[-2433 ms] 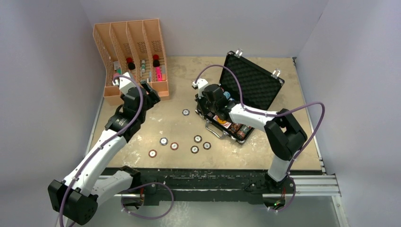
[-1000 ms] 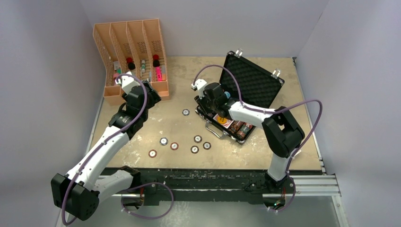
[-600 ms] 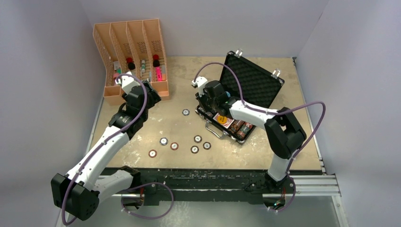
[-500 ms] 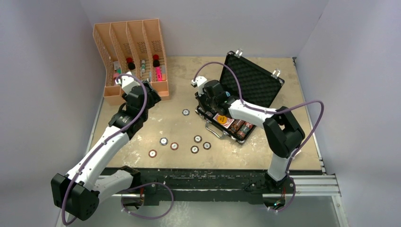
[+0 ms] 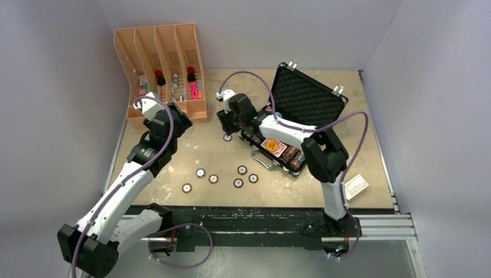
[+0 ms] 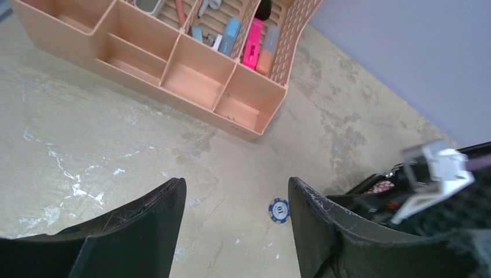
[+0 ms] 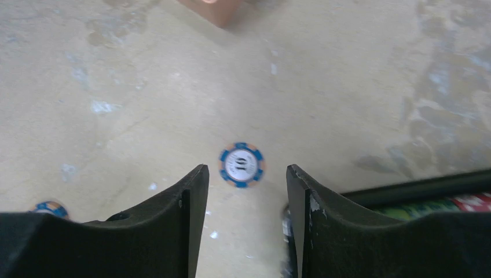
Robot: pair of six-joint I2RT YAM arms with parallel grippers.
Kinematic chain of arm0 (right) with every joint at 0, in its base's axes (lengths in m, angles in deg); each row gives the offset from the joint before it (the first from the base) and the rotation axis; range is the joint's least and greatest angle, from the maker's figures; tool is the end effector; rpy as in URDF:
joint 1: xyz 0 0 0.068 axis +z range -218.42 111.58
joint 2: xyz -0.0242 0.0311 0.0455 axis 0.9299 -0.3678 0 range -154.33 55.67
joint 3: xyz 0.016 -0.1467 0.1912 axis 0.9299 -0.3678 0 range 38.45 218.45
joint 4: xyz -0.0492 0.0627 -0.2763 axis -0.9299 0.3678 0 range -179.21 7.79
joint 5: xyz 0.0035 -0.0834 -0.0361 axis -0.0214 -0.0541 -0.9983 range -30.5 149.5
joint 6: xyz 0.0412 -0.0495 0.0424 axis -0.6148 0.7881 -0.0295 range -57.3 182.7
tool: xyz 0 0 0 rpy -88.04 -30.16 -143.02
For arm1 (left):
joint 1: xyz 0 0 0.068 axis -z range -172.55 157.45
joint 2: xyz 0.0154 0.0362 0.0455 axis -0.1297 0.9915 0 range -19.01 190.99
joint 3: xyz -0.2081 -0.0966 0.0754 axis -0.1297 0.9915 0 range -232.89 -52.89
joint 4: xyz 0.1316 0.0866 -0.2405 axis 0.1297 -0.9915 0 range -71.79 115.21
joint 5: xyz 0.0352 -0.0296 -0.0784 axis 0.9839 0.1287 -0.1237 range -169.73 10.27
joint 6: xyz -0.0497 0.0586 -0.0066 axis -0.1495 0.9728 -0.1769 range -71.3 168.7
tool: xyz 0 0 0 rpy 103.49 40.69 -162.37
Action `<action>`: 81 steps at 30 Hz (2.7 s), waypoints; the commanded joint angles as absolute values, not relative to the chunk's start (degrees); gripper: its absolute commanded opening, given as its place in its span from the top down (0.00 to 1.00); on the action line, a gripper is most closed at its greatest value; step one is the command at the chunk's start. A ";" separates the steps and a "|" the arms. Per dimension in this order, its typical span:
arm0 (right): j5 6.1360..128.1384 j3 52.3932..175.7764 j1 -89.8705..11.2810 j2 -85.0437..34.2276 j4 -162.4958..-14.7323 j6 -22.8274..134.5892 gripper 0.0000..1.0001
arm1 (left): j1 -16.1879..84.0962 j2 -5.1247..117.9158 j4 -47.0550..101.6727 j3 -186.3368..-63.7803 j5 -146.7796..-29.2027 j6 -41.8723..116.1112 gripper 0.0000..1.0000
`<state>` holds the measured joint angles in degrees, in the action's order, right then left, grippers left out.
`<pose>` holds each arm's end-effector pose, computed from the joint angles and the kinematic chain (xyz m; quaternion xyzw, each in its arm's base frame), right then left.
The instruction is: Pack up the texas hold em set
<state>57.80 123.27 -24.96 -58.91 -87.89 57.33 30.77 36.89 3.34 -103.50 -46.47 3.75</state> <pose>0.3660 0.3441 0.1686 -0.2772 0.8253 0.1915 0.4531 0.2730 -0.0785 0.2810 -0.3000 0.7751 -0.0781 0.5505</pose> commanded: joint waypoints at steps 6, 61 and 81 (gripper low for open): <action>55.37 140.43 -22.02 -68.25 -70.52 55.84 0.37 | 30.66 33.21 3.25 -105.46 -43.70 4.53 0.35; 56.38 136.51 -19.30 -69.87 -51.86 55.70 0.45 | 30.66 32.77 3.86 -104.41 -47.03 5.65 0.36; 55.37 140.15 -19.42 -79.14 -47.51 54.15 0.61 | 30.66 30.55 4.24 -102.65 -46.78 4.83 0.35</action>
<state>55.62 142.09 -19.32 -73.40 -49.42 55.76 30.77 31.53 2.86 -103.35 -47.52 4.80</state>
